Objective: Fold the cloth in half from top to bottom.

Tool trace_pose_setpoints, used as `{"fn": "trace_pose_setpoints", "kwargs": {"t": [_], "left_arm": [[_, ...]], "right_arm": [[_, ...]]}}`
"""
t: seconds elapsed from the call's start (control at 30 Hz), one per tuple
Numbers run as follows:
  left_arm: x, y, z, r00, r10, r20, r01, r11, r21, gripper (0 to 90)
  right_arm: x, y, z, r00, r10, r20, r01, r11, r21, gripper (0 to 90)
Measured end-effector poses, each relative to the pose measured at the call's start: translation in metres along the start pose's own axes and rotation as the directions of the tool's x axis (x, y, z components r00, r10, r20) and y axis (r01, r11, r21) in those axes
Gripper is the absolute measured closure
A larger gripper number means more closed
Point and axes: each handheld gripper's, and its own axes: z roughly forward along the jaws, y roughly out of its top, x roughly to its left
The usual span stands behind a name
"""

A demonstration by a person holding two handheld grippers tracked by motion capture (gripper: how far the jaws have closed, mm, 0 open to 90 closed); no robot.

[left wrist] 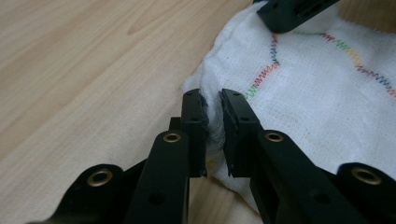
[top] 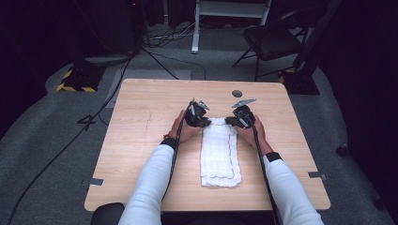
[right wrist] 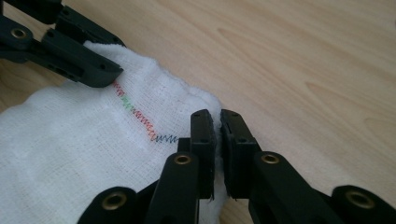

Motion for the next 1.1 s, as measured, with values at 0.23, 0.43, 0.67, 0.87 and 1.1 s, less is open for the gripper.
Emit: {"fn": "trace_pose_setpoints", "kwargs": {"t": [0.23, 0.43, 0.67, 0.87, 1.1], "left_arm": [[-0.002, 0.021, -0.019, 0.9959, 0.055, -0.072, -0.061, 0.995, -0.08, 82.6], [-0.003, 0.04, -0.039, 0.9869, 0.102, -0.126, -0.115, 0.9881, -0.103, 82.7], [-0.003, 0.051, -0.06, 0.9863, 0.119, -0.114, -0.138, 0.9757, -0.171, 82.2], [-0.008, 0.043, -0.066, 0.9872, 0.142, -0.072, -0.153, 0.974, -0.167, 81.6], [-0.02, 0.018, -0.07, 0.9781, 0.207, -0.023, -0.208, 0.9639, -0.166, 79.9]], "right_arm": [[0.0, 0.014, -0.022, 0.997, -0.007, 0.077, 0.016, 0.992, -0.124, 85.1], [0.002, 0.027, -0.042, 0.9942, -0.018, 0.106, 0.039, 0.979, -0.201, 85.3], [0.003, 0.038, -0.061, 0.9895, -0.042, 0.138, 0.078, 0.961, -0.266, 85.4], [0.009, 0.035, -0.071, 0.9902, -0.073, 0.119, 0.104, 0.955, -0.279, 85.4], [0.021, 0.012, -0.075, 0.9907, -0.126, 0.051, 0.135, 0.954, -0.267, 85.4]]}}
